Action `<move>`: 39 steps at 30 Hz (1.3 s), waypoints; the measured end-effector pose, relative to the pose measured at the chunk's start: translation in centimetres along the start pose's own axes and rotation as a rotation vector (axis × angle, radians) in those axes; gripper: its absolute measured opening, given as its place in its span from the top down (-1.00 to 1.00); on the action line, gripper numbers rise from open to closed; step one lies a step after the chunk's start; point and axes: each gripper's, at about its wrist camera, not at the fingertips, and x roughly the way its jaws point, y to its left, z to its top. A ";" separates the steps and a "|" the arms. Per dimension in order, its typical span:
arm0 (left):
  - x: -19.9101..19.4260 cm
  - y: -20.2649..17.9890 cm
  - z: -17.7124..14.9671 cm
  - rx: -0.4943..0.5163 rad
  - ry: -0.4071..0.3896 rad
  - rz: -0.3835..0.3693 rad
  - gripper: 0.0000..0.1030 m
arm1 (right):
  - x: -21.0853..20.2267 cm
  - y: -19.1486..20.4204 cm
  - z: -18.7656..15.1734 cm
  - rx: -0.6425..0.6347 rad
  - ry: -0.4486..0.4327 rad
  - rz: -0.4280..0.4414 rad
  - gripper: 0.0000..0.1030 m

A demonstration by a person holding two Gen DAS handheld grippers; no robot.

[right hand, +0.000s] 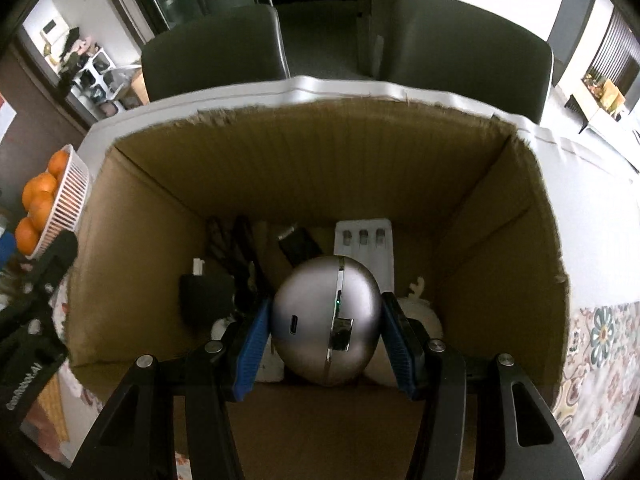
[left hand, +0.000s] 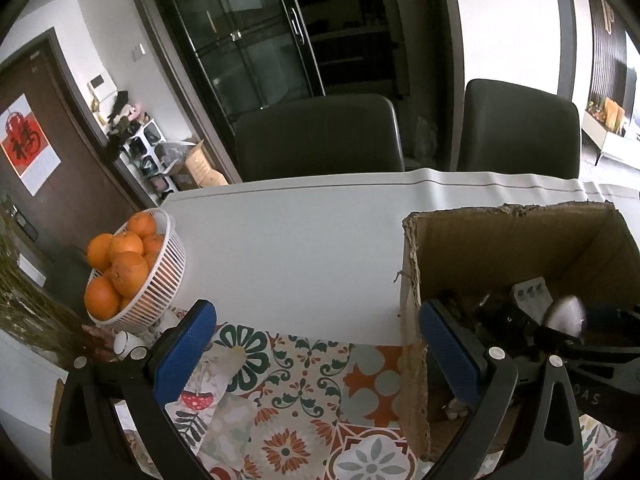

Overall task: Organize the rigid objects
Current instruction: 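Lower speaker into box and open right gripper, then withdraw both tools from the box back over the table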

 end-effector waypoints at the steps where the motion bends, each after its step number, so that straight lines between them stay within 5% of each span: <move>1: -0.1 -0.1 0.0 0.005 -0.001 0.002 -1.00 | 0.0 0.0 0.0 0.000 0.000 0.000 -0.11; 12: -3.2 0.5 -0.6 -0.005 -0.037 -0.012 -1.00 | -3.6 -0.2 -1.5 0.022 -0.078 -0.015 -0.19; 39: -24.6 4.5 -7.0 -0.022 -0.396 -0.047 -1.00 | -25.8 1.8 -16.1 0.082 -0.645 -0.138 -0.77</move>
